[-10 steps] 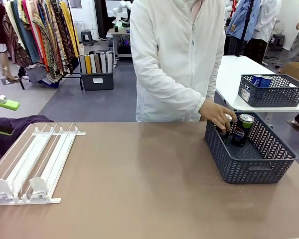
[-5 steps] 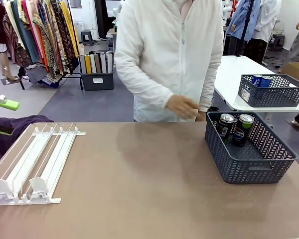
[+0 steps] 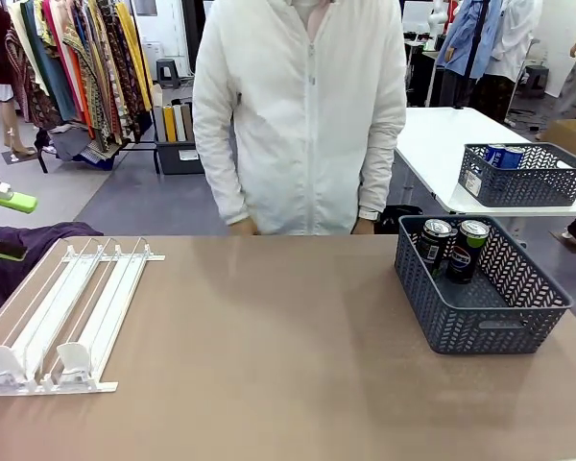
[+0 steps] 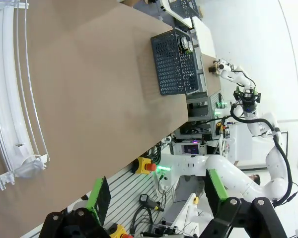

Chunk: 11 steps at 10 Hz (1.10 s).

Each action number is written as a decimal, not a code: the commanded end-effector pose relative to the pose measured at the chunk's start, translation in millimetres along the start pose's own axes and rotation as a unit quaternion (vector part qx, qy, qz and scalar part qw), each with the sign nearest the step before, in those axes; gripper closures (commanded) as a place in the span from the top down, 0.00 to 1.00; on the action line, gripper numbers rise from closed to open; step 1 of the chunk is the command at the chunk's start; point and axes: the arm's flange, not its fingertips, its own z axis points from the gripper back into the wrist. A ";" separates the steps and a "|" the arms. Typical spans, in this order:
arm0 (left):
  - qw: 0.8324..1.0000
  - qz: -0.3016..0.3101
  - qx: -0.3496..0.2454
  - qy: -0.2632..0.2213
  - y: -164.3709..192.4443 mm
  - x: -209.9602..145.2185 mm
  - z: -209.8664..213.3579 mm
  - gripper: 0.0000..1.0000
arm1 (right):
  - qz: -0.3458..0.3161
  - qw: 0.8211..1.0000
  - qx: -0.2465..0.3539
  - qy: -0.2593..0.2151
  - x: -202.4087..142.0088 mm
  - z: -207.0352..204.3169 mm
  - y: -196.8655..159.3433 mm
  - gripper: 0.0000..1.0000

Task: Retrieve and store the cans from the dispenser.
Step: Pick up one can from the Automatic Can Dispenser and place it in the middle of the table.

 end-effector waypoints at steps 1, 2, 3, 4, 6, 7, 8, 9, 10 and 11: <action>1.000 -0.002 -0.009 -0.002 -0.7 0.8 0.7 1.00 | 0.007 1.000 0.014 -0.007 2.1 -3.0 3.3 1.00; 1.000 -0.002 -0.009 -0.002 -0.7 0.8 0.7 1.00 | 0.007 1.000 0.014 -0.007 2.1 -3.0 3.3 1.00; 1.000 -0.002 -0.009 -0.002 -0.7 0.8 0.7 1.00 | 0.007 1.000 0.014 -0.007 2.1 -3.0 3.3 1.00; 1.000 -0.002 -0.009 -0.002 -0.7 0.8 0.7 1.00 | 0.007 1.000 0.014 -0.007 2.1 -3.0 3.3 1.00; 1.000 -0.002 -0.009 -0.002 -0.7 0.8 0.7 1.00 | 0.007 1.000 0.014 -0.007 2.1 -3.0 3.3 1.00; 1.000 -0.002 -0.009 -0.002 -0.7 0.8 0.7 1.00 | 0.007 1.000 0.014 -0.007 2.1 -3.0 3.3 1.00; 1.000 -0.002 -0.009 -0.002 -0.7 0.8 0.7 1.00 | 0.007 1.000 0.014 -0.007 2.1 -3.0 3.3 1.00; 1.000 -0.002 -0.009 -0.002 -0.7 0.8 0.7 1.00 | 0.007 1.000 0.014 -0.007 2.1 -3.0 3.3 1.00; 1.000 -0.002 -0.009 -0.002 -0.7 0.8 0.7 1.00 | 0.007 1.000 0.014 -0.007 2.1 -3.0 3.3 1.00; 1.000 -0.002 -0.009 -0.002 -0.7 0.8 0.7 1.00 | 0.007 1.000 0.014 -0.007 2.1 -3.0 3.3 1.00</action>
